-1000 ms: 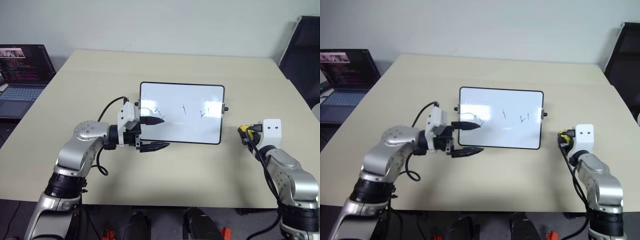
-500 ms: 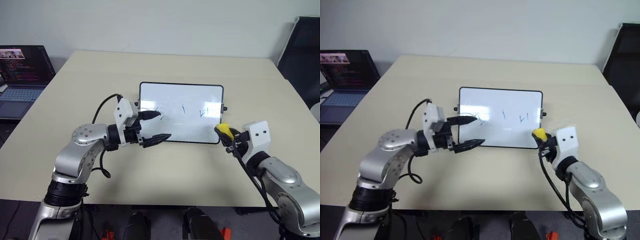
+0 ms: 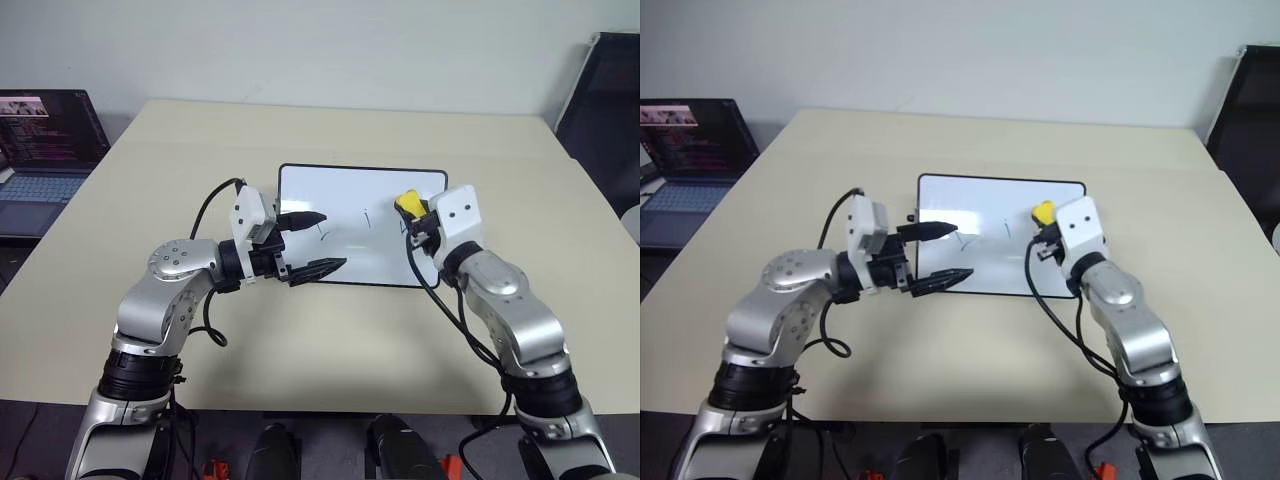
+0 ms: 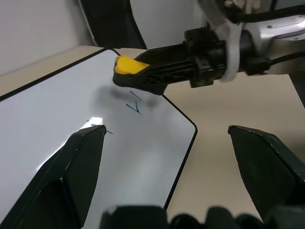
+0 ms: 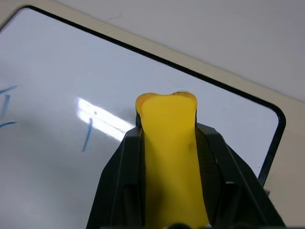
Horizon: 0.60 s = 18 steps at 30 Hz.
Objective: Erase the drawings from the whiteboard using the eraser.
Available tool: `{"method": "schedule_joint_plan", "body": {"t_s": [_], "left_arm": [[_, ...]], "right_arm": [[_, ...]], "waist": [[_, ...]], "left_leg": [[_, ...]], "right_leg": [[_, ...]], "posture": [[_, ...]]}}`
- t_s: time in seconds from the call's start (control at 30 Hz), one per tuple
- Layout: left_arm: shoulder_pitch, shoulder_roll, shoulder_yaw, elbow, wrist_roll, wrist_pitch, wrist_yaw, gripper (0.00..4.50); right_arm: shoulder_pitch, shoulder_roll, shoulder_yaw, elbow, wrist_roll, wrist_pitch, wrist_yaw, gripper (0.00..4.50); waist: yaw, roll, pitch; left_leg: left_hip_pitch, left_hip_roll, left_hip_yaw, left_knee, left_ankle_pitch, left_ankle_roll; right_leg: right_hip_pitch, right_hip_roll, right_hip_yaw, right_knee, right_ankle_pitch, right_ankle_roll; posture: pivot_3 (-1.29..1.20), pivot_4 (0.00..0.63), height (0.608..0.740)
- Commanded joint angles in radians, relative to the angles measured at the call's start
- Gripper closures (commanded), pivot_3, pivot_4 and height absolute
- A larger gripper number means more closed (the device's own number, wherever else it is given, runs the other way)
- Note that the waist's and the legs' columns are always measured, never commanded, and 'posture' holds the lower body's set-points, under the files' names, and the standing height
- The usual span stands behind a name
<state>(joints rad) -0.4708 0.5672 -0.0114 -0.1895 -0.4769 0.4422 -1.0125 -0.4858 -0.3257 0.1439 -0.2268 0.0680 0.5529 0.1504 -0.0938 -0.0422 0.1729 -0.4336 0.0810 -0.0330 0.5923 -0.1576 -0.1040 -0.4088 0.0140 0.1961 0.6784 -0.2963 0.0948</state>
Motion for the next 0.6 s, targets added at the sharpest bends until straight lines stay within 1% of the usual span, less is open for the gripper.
{"method": "schedule_joint_plan", "body": {"t_s": [0.03, 0.2, 0.37, 0.43, 0.6], "left_arm": [[0.015, 0.016, 0.02, -0.04, -0.021, -0.019, -0.013, 0.0], [0.025, 0.026, 0.025, -0.044, -0.014, -0.021, -0.006, 0.0], [0.016, 0.026, 0.024, -0.066, -0.021, -0.005, 0.011, 0.0], [0.015, 0.027, 0.024, -0.069, -0.022, -0.001, 0.012, 0.0], [0.014, 0.028, 0.021, -0.073, -0.028, 0.003, 0.012, 0.0]], "right_arm": [[-0.008, 0.001, -0.005, 0.096, -0.056, -0.131, -0.004, 3.4], [0.088, -0.018, 0.016, 0.149, -0.083, -0.21, 0.055, 3.4], [0.158, -0.028, 0.043, 0.167, -0.13, -0.274, 0.085, 3.4], [0.158, -0.026, 0.043, 0.169, -0.14, -0.276, 0.089, 3.4], [0.093, -0.008, -0.009, 0.206, -0.192, -0.283, 0.012, 3.4]], "waist": [[0.003, 0.0, 0.0], [0.006, 0.0, 0.0], [0.005, 0.0, 0.0], [0.004, 0.0, 0.0], [0.002, 0.0, 0.0]], "left_leg": [[0.0, 0.0, 0.0, 0.0, 0.0, 0.0], [0.0, 0.0, -0.003, 0.0, 0.0, 0.0], [0.001, 0.0, -0.006, 0.003, 0.001, 0.0], [0.001, 0.0, -0.006, 0.005, 0.002, 0.002], [0.002, 0.0, -0.006, 0.007, 0.004, 0.005]], "right_leg": [[0.0, 0.0, 0.0, 0.0, 0.0, 0.0], [0.001, 0.0, -0.004, 0.0, -0.001, 0.0], [0.004, 0.0, -0.005, 0.001, -0.002, -0.005], [0.004, 0.0, -0.005, 0.001, 0.0, -0.006], [0.004, 0.0, -0.006, 0.001, 0.003, -0.007]], "posture": [[0.0, 0.15, 0.74], [0.0, 0.15, 0.74], [0.0, 0.15, 0.74], [0.0, 0.15, 0.74], [0.0, 0.15, 0.74]]}}
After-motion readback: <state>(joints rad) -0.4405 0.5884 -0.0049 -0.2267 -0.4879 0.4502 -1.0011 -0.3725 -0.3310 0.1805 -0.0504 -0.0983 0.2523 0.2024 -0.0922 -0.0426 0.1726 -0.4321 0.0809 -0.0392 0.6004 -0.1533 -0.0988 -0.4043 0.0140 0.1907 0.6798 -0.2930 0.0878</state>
